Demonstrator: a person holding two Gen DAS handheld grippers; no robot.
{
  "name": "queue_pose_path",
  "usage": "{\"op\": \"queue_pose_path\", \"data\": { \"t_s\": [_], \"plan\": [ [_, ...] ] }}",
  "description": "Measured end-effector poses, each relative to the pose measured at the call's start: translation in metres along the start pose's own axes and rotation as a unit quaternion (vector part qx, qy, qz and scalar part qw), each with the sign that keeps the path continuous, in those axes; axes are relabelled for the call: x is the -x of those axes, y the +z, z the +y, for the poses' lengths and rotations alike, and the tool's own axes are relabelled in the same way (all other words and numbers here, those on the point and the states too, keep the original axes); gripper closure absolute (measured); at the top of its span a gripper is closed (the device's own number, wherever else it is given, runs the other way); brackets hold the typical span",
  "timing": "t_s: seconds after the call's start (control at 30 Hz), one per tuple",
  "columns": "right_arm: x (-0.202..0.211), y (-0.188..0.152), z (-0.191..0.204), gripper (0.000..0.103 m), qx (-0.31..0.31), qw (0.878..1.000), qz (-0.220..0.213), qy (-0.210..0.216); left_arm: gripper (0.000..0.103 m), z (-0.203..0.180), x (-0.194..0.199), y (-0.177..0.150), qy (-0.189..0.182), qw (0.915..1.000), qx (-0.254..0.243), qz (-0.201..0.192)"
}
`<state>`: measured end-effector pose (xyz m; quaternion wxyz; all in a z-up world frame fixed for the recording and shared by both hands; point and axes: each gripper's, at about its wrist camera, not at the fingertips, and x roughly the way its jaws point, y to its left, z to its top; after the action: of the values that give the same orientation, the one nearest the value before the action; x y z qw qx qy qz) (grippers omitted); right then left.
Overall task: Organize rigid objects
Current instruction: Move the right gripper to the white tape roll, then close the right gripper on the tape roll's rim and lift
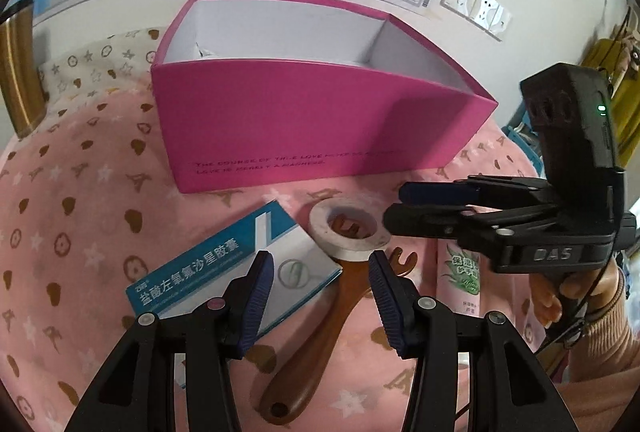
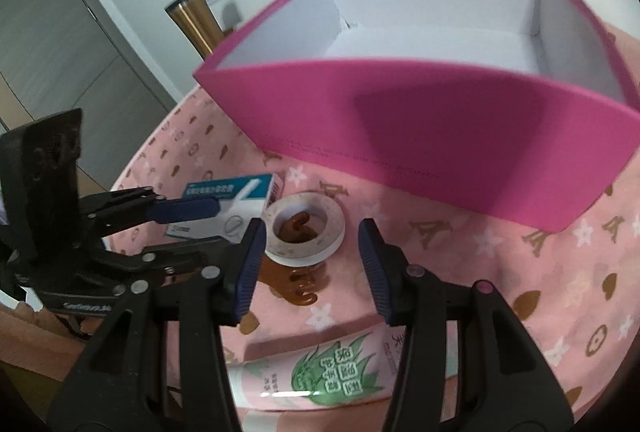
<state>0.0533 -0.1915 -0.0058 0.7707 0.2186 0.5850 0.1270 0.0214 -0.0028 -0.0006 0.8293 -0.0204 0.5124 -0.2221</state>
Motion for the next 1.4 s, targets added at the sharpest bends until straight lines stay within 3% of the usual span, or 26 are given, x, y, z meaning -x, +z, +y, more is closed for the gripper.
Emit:
{"op": "queue_pose_path", "data": {
  "t_s": [0.33, 0.7, 0.87, 0.97, 1.27, 1.4],
  "plan": [
    [-0.025, 0.005, -0.007, 0.056, -0.006, 0.999, 0.031, -0.016, 0.053, 0.008, -0.002, -0.006, 0.0, 0.9999, 0.011, 0.003],
    [-0.027, 0.007, -0.008, 0.076, 0.006, 0.999, 0.045, -0.01, 0.053, 0.002, -0.003, -0.005, -0.007, 0.9999, 0.008, 0.005],
    [-0.024, 0.005, -0.005, 0.079, 0.014, 0.999, 0.037, -0.016, 0.053, -0.003, -0.005, -0.004, -0.015, 0.9999, 0.004, 0.007],
    [-0.019, 0.005, -0.005, 0.087, 0.012, 0.999, 0.025, -0.017, 0.053, -0.007, -0.006, -0.004, -0.022, 0.9997, -0.001, 0.009],
    [-0.008, 0.002, -0.006, 0.087, 0.0, 1.0, 0.005, -0.01, 0.053, -0.016, -0.011, -0.003, -0.039, 0.9991, -0.013, 0.014],
    [0.007, 0.0, -0.006, 0.087, -0.005, 1.0, -0.024, -0.004, 0.053, -0.021, -0.011, 0.0, -0.052, 0.9984, -0.015, 0.015]
  ]
}}
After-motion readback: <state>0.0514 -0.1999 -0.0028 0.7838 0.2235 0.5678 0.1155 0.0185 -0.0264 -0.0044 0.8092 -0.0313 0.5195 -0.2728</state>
